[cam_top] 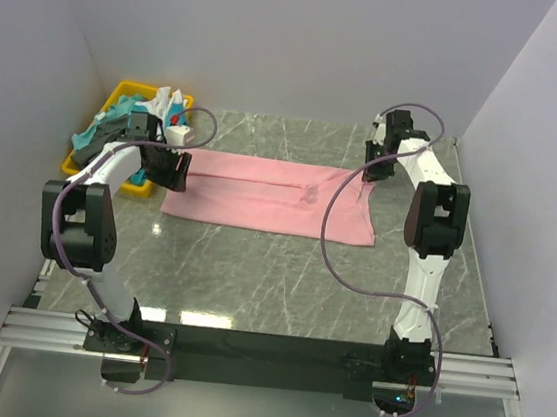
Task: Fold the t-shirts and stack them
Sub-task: Fold the tshirt
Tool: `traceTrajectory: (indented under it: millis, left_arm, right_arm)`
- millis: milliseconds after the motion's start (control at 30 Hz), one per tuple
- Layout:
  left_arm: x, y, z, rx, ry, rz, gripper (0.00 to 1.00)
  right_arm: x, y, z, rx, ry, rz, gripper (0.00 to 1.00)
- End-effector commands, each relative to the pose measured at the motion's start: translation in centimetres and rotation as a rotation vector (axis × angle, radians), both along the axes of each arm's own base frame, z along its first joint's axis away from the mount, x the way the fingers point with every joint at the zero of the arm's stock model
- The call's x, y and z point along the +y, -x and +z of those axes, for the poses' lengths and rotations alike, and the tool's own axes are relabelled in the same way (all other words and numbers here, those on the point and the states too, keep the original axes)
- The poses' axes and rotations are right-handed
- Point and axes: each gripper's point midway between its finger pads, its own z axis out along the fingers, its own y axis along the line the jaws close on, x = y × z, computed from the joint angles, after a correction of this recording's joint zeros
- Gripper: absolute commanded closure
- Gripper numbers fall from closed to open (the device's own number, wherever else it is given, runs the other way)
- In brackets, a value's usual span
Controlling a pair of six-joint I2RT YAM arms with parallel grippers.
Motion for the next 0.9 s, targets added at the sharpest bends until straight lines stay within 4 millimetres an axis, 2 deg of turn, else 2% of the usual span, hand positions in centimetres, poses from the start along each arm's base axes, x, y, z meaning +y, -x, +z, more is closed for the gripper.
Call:
traceTrajectory:
  millis: [0,167,433,733,833,867]
  left_arm:
    - [-0.3,-1.0,0.8,-0.038,0.016,0.0,0.39]
    - [-0.2,-1.1,0.6,-0.033,0.006,-0.005,0.39]
    - [0.0,-0.5,0.3,-0.03,-0.005,-0.013,0.39]
    - [-0.1,-0.3,0.4,-0.033,0.0,-0.006,0.39]
    - [-0.1,-0.4,0.4,-0.034,0.003,-0.004,0.39]
    - [-0.1,-0.4,0.4,-0.034,0.003,-0.003,0.39]
  right_arm:
    - [0.4,-0.6,-0.3,0.007,-0.02,-0.034,0.74]
    - [1.1,0.2,-1.3,0.04,-0.061,-0.039,0.74]
    - [2.4,1.2,-1.0,0.065,-0.142,-0.043,0.74]
    - [1.3,1.6,-1.7,0.098,-0.108,-0.064,0.72]
    - [1.5,1.8,-1.3,0.106,-0.125,-0.059,0.83]
    - [1.5,1.8,-1.1,0.102,-0.127,-0.056,0.95]
